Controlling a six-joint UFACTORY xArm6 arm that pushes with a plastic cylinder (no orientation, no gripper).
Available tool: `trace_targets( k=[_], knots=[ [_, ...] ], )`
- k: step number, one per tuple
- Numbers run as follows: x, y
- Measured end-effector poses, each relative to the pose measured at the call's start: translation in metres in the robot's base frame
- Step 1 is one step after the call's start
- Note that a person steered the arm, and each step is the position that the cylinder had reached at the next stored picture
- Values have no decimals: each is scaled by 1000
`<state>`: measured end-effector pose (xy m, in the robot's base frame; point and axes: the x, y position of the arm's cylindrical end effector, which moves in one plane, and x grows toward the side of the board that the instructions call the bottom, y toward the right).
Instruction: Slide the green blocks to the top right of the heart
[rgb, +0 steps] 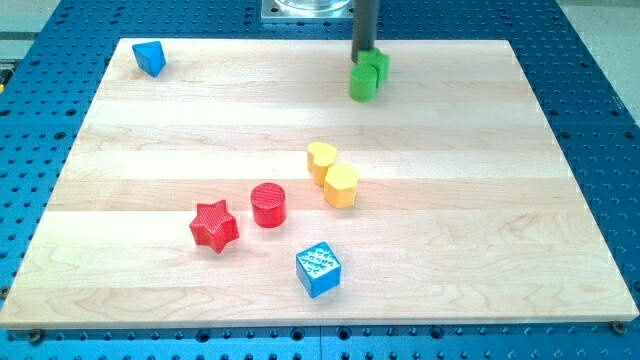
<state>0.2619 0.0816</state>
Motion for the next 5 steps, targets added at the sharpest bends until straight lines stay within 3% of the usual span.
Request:
trace_targets(
  k=[1, 2, 3, 4, 5],
  knots=[
    [30, -11],
    [6, -4],
    [35, 11],
    [76, -27],
    [74, -36]
  ],
)
